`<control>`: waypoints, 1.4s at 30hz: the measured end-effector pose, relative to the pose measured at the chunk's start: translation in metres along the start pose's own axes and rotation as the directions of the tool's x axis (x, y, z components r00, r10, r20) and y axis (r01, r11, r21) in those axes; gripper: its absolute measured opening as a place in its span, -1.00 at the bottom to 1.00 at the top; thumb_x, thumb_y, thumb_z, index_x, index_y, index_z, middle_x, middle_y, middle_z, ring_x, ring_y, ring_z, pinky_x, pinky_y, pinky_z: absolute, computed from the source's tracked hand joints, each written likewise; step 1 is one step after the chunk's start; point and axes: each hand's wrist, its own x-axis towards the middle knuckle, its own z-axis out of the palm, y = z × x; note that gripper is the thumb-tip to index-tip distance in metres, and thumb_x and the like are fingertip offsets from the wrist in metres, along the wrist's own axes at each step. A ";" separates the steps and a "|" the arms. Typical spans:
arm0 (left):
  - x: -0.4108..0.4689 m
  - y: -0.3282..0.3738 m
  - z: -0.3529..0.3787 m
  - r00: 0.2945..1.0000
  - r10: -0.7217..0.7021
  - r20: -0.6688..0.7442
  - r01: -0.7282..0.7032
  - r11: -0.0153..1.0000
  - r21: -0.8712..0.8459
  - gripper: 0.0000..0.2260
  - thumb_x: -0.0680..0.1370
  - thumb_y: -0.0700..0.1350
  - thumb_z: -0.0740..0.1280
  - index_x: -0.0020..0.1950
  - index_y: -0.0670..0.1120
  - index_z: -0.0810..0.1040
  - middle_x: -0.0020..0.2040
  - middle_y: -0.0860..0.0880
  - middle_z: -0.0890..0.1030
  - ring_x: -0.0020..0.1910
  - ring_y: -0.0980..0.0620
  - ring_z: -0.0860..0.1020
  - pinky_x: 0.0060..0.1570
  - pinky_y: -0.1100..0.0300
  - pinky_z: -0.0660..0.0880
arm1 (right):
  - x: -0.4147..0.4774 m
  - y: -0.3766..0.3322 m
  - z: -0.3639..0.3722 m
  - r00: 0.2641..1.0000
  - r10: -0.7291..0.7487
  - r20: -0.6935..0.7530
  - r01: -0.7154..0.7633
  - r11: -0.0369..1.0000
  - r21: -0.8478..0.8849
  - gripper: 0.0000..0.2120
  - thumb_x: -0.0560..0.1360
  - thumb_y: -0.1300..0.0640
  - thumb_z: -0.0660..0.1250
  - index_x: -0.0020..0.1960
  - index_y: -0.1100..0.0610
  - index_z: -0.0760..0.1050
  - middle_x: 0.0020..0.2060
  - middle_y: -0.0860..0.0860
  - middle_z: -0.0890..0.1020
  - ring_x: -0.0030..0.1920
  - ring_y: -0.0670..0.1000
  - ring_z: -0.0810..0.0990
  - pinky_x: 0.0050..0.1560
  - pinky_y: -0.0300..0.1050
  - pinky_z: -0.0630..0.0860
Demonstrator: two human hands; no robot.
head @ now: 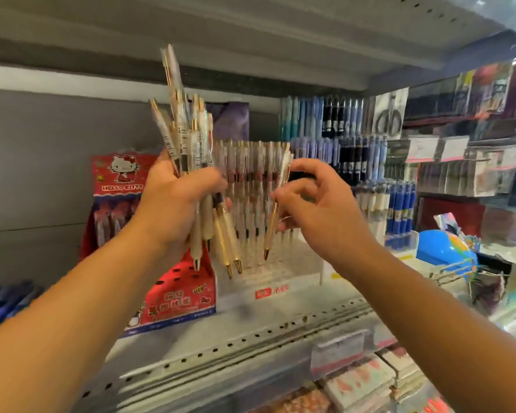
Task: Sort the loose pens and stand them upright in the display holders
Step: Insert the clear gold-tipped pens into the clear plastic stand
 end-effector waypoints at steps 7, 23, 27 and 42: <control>0.014 -0.010 -0.001 0.992 0.061 -0.107 -0.048 0.992 0.118 -0.77 0.26 -0.21 0.36 -0.13 0.00 0.51 -0.45 0.09 0.57 -0.57 0.14 0.53 -0.63 0.30 0.39 | 0.049 0.037 0.017 0.978 -0.152 0.139 0.172 0.975 -0.140 -0.49 0.51 0.23 0.41 0.26 -0.21 0.30 -0.16 -0.13 0.60 -0.26 -0.01 0.69 -0.23 0.03 0.68; -0.003 -0.045 0.010 0.955 0.047 -0.294 0.030 0.967 0.252 -0.64 0.23 -0.22 0.40 0.00 -0.02 0.50 -0.31 0.11 0.65 -0.35 0.09 0.63 -0.41 0.19 0.53 | 0.063 0.095 0.027 0.944 -0.067 0.323 0.163 0.946 -0.280 -0.43 0.53 0.16 0.40 0.39 -0.15 0.21 -0.20 0.01 0.64 -0.31 -0.05 0.66 -0.24 0.00 0.67; -0.004 -0.047 0.009 0.966 0.022 -0.258 0.040 0.972 0.232 -0.66 0.26 -0.24 0.39 0.01 -0.04 0.50 -0.33 0.12 0.63 -0.35 0.10 0.63 -0.41 0.21 0.53 | 0.056 0.098 0.029 0.932 -0.063 0.358 0.213 0.892 -0.400 -0.46 0.50 0.09 0.45 0.36 -0.12 0.25 -0.23 -0.06 0.63 -0.28 -0.10 0.63 -0.23 -0.07 0.66; -0.015 -0.053 0.008 0.987 0.015 -0.158 0.027 0.966 0.259 -0.60 0.30 -0.18 0.42 0.11 0.06 0.50 -0.14 0.15 0.70 -0.13 0.17 0.67 -0.28 0.37 0.54 | 0.052 0.079 0.019 0.938 -0.091 0.334 0.278 0.774 -0.569 -0.55 0.47 -0.07 0.44 0.27 -0.10 0.33 -0.30 -0.10 0.56 -0.31 -0.14 0.56 -0.30 -0.10 0.60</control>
